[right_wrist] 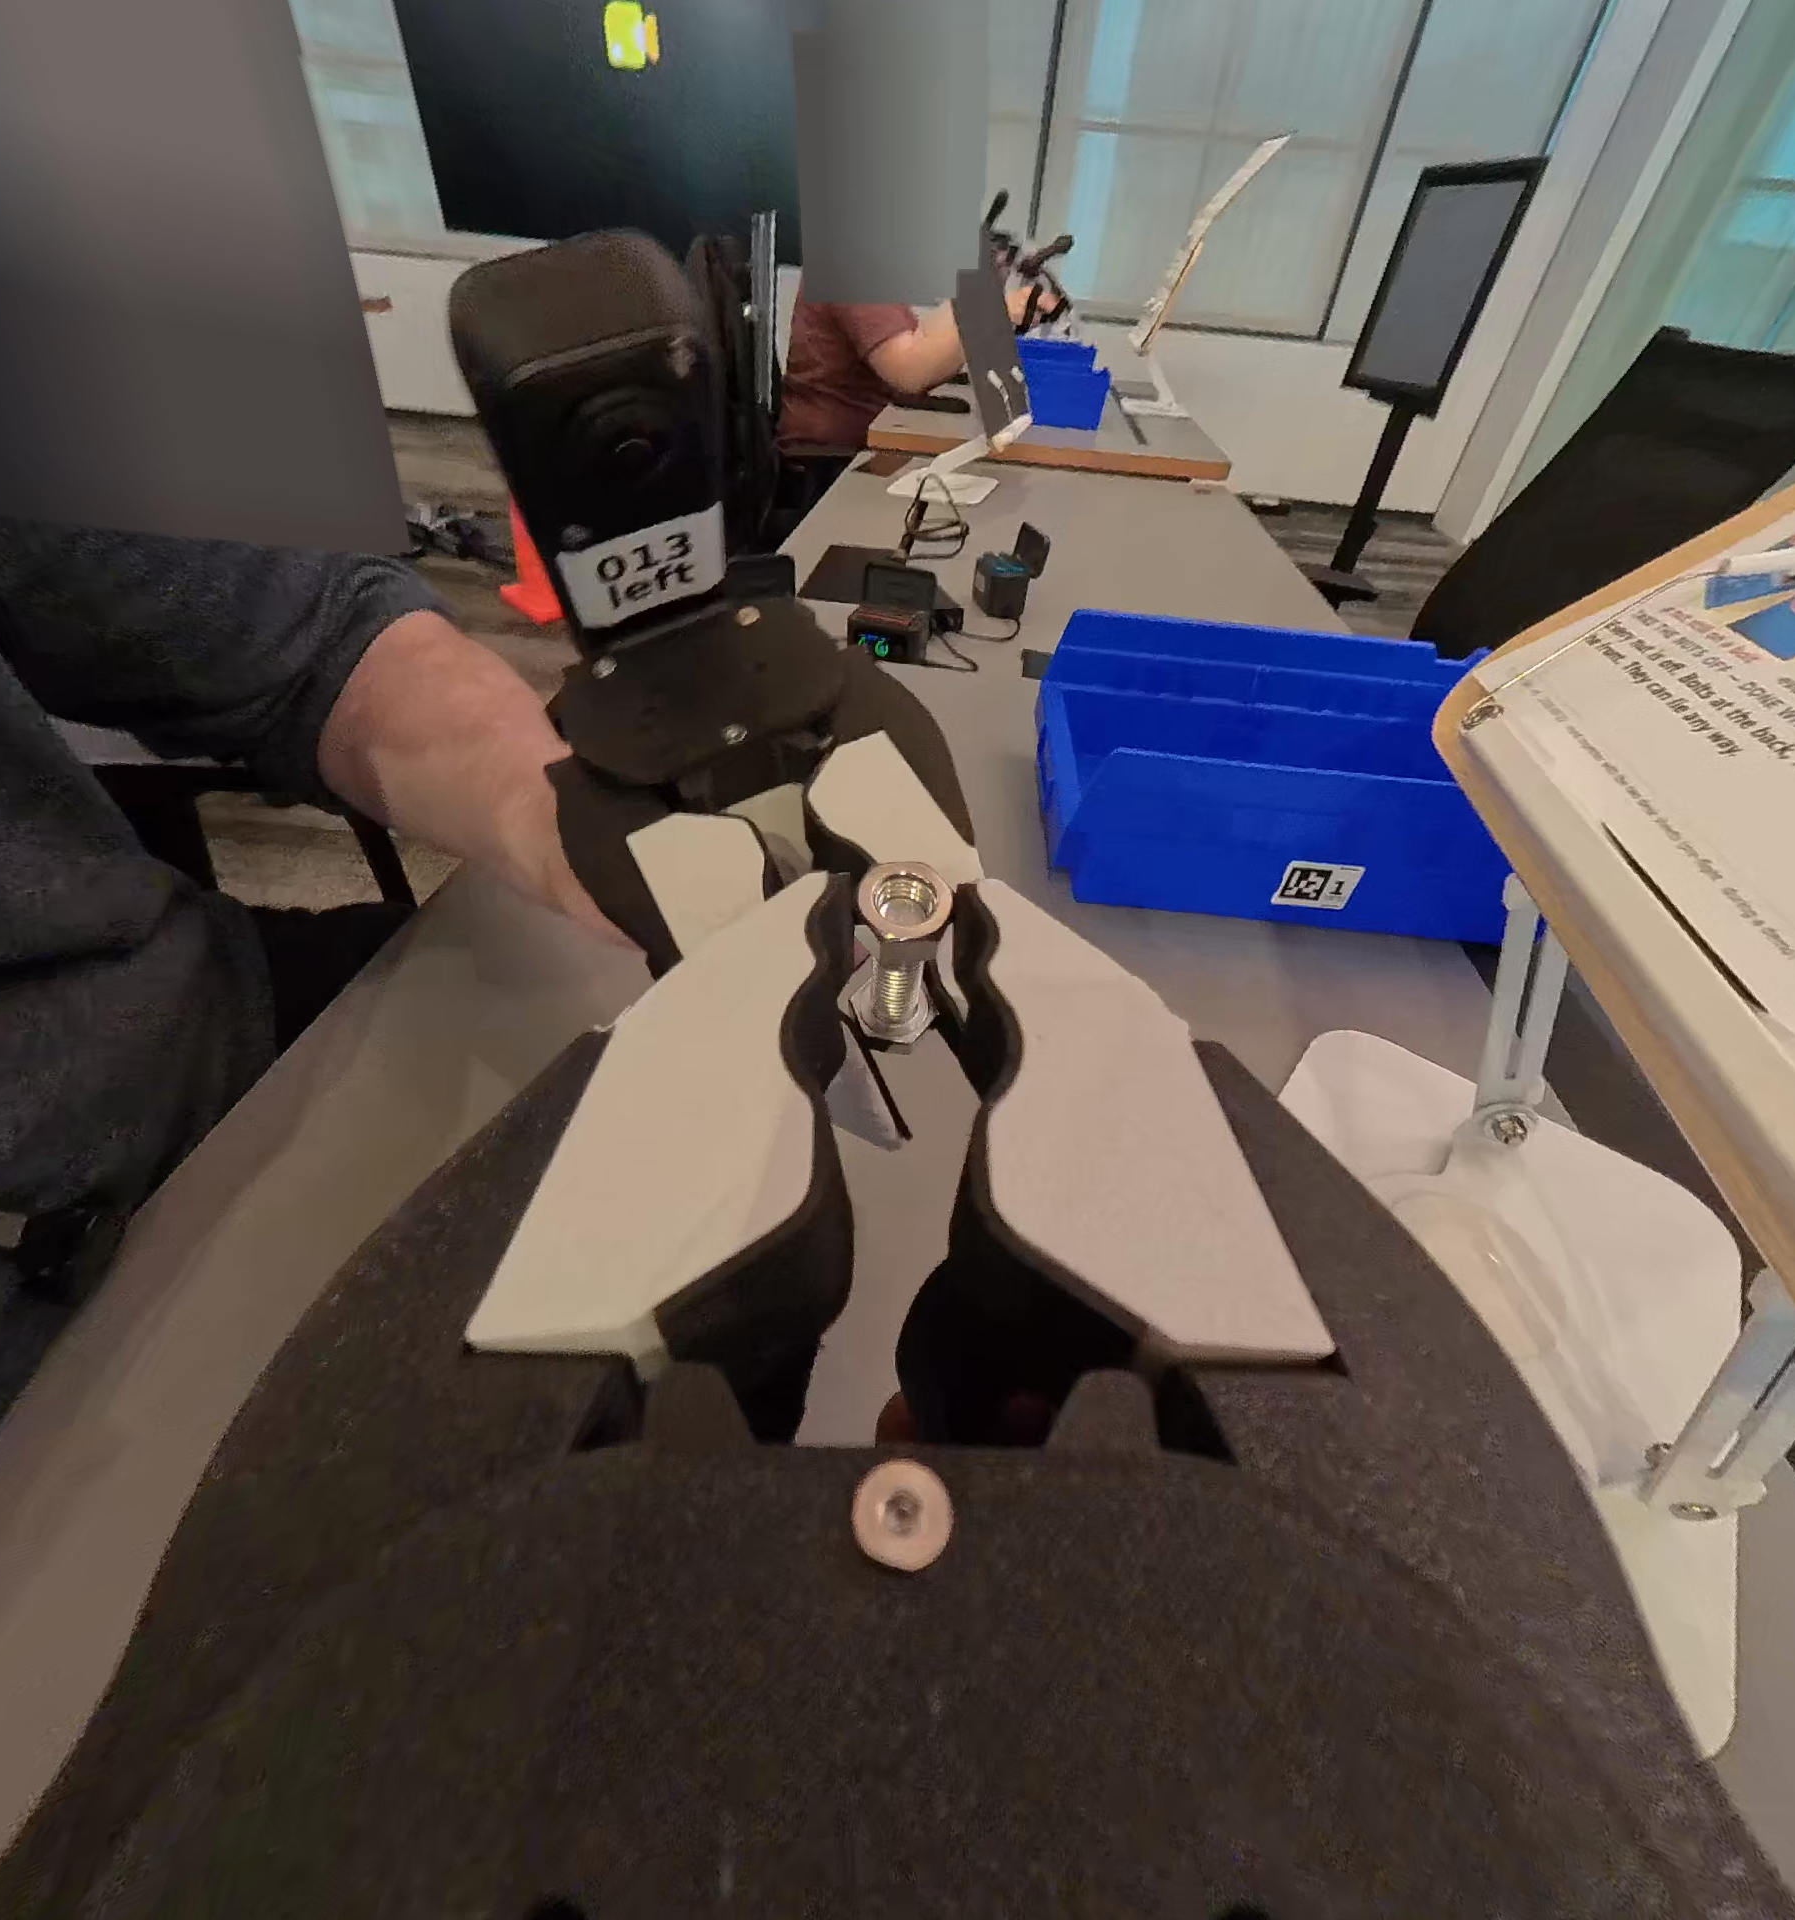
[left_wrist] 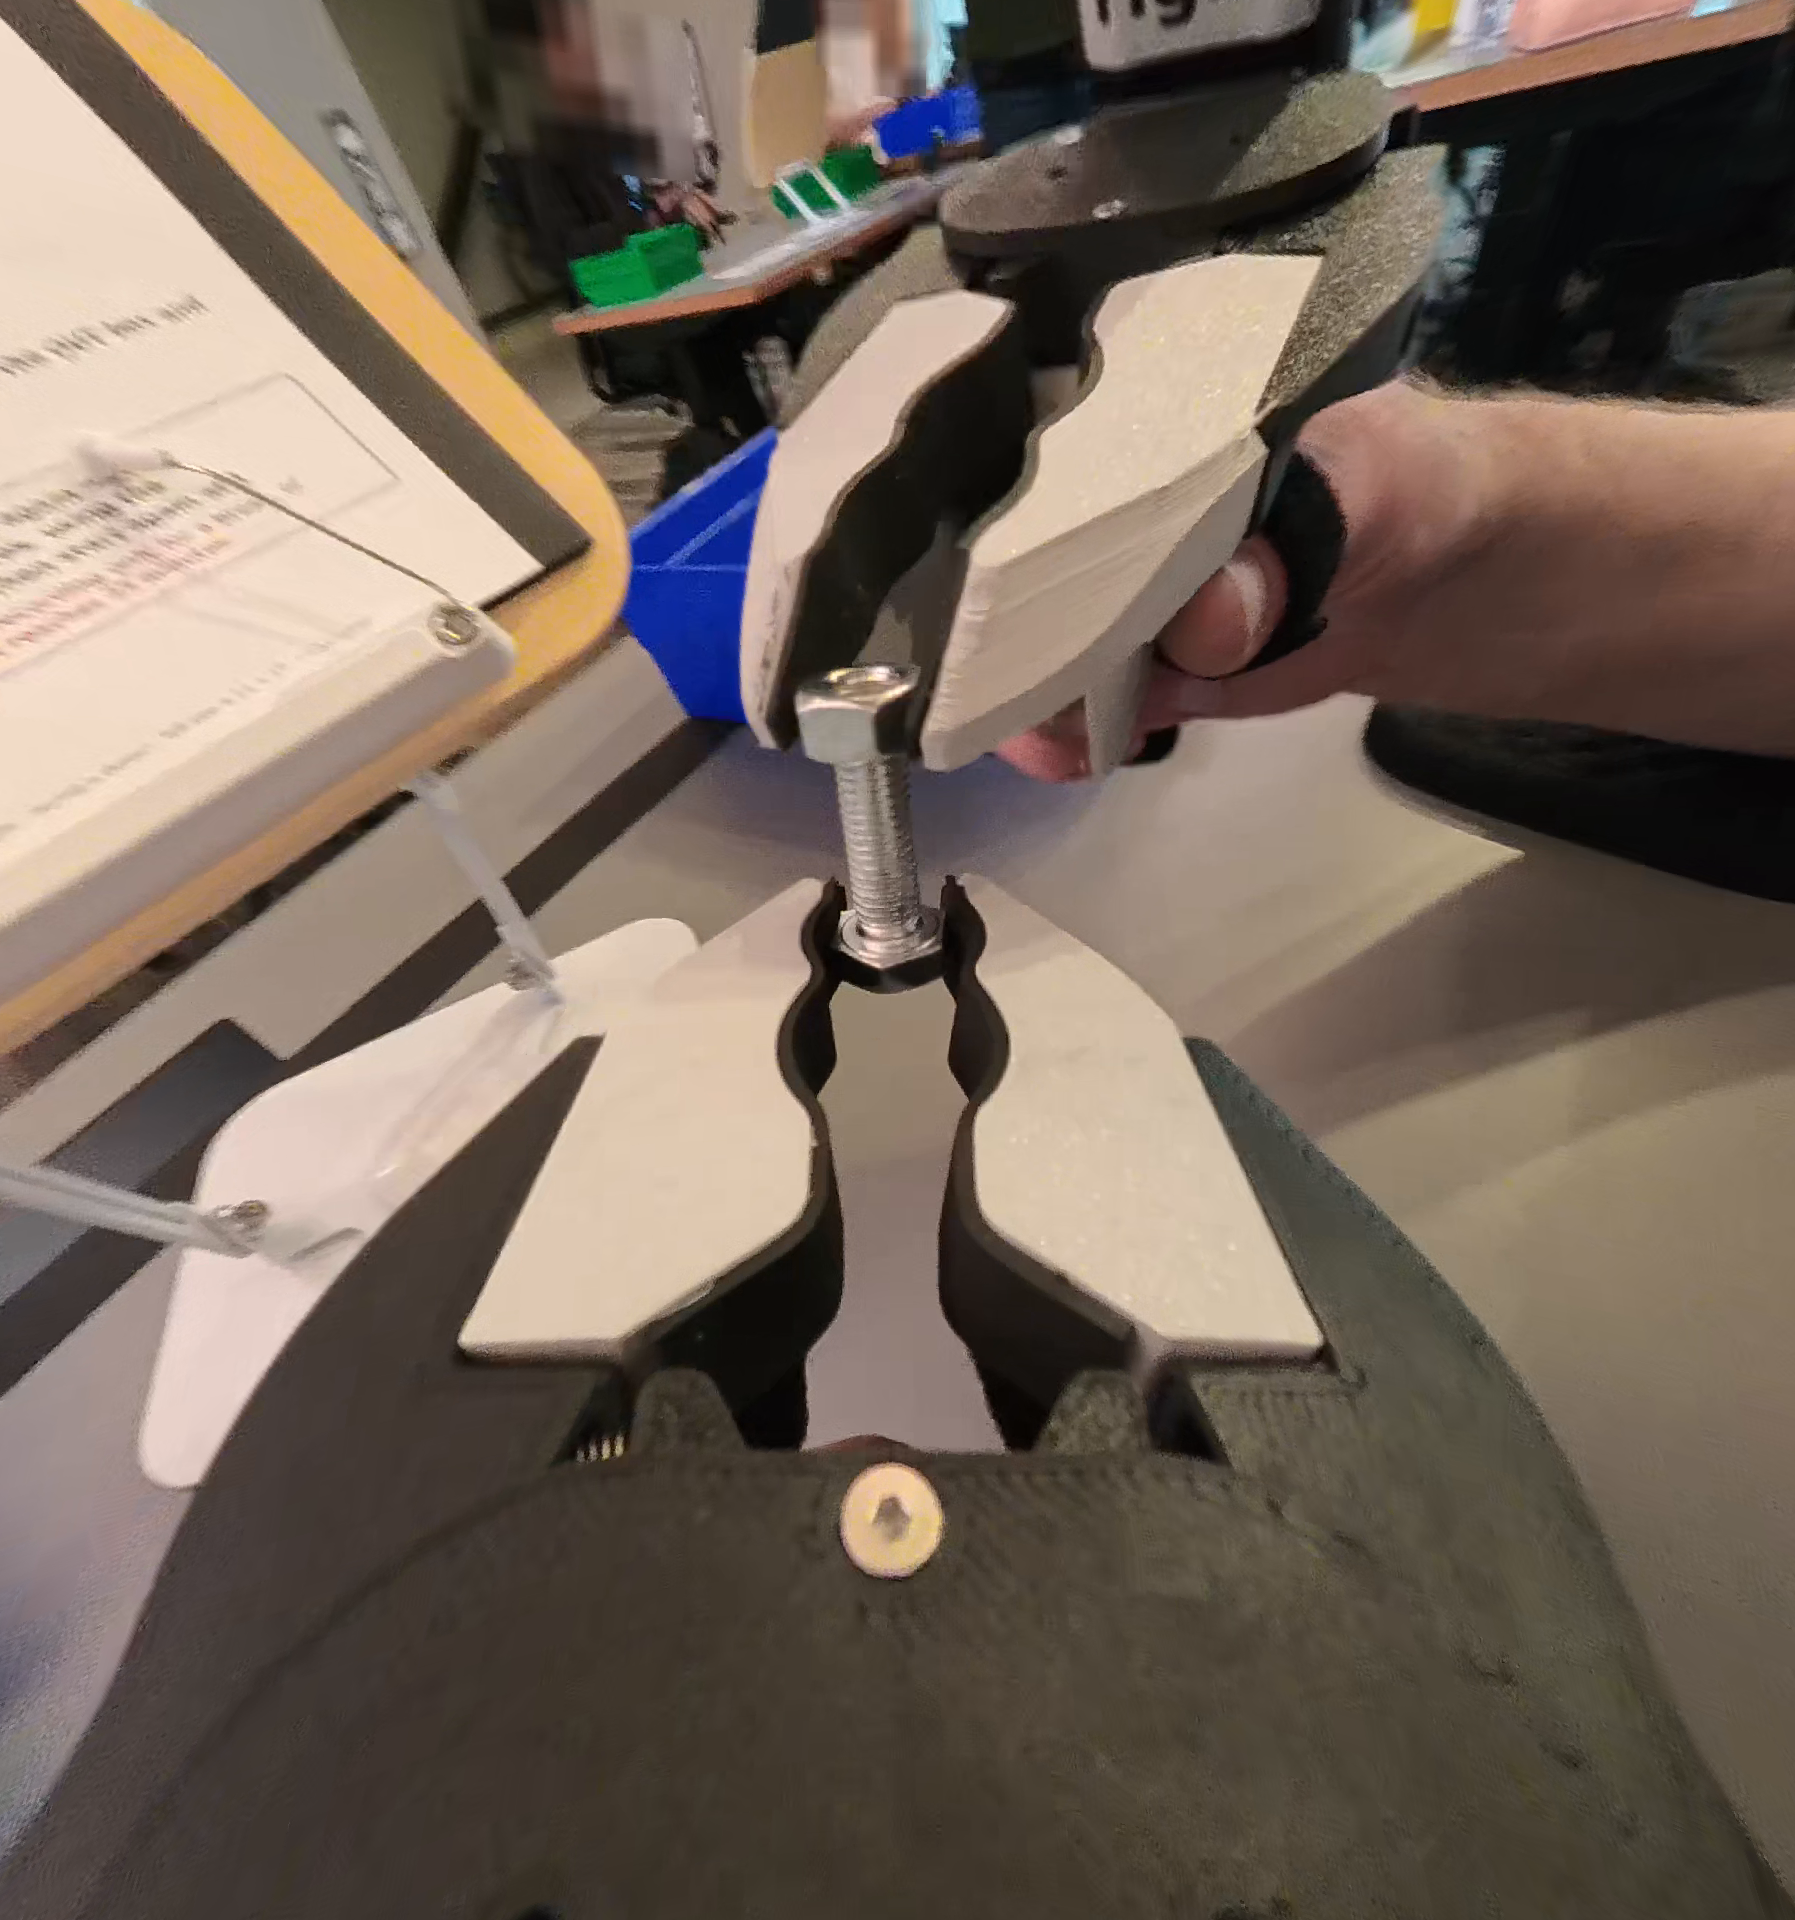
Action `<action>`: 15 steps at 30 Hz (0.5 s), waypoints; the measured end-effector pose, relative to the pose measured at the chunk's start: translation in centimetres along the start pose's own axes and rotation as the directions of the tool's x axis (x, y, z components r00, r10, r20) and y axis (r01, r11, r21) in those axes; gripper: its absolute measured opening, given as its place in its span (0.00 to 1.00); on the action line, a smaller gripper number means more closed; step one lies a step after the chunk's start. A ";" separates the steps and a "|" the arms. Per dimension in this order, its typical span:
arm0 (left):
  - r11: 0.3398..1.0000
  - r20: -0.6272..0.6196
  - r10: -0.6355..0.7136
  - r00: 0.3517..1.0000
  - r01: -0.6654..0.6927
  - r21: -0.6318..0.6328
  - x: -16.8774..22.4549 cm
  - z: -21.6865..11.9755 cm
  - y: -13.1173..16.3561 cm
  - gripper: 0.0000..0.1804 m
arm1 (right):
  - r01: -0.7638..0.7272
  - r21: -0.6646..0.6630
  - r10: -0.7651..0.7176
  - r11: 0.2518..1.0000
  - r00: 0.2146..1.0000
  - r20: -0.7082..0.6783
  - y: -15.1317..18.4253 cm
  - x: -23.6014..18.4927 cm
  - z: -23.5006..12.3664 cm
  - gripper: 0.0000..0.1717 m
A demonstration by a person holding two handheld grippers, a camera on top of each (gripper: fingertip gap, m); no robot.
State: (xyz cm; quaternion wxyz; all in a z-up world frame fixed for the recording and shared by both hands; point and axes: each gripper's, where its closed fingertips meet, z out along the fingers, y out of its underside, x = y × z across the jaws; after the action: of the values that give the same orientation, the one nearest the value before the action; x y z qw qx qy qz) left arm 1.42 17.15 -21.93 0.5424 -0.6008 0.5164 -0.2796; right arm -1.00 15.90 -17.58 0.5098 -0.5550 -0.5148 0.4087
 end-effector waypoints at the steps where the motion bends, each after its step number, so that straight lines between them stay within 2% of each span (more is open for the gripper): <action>1: 1.000 -0.053 -0.018 0.998 0.018 -0.008 0.4 -0.1 0.0 0.10 | 0.011 -0.009 -0.011 1.000 1.000 0.015 0.0 -0.2 0.0 0.11; 4: 0.997 -0.221 -0.077 0.972 0.079 0.001 1.8 -0.8 -0.8 0.10 | 0.026 0.002 -0.026 1.000 0.995 0.098 -0.7 -1.2 -0.2 0.11; 7: 0.992 -0.406 -0.118 0.906 0.129 0.000 3.7 -1.9 -1.6 0.10 | 0.061 0.020 -0.064 0.998 0.975 0.214 -1.3 -2.7 -0.5 0.11; 8: 0.988 -0.483 -0.146 0.863 0.152 -0.027 4.5 -2.3 -1.6 0.10 | 0.075 0.012 -0.076 0.997 0.964 0.256 -1.3 -3.2 -0.6 0.11; 10: 0.981 -0.596 -0.157 0.788 0.195 -0.001 5.8 -3.4 -2.3 0.10 | 0.102 0.025 -0.104 0.995 0.935 0.340 -1.7 -4.5 -0.9 0.11; 12: 0.967 -0.733 -0.171 0.658 0.256 0.004 7.7 -4.8 -3.1 0.10 | 0.120 0.049 -0.129 0.992 0.884 0.448 -2.3 -6.3 -1.2 0.11; 15: 0.959 -0.857 -0.155 0.491 0.284 -0.011 10.5 -6.4 -3.6 0.10 | 0.146 0.066 -0.157 0.987 0.813 0.561 -2.8 -8.2 -1.4 0.11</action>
State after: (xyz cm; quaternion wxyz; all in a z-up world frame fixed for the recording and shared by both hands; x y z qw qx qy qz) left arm 0.13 4.72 -19.24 0.2191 -0.4107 0.6143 -0.6371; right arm -1.20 7.43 -15.17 0.3713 -0.3618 -0.6807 0.5176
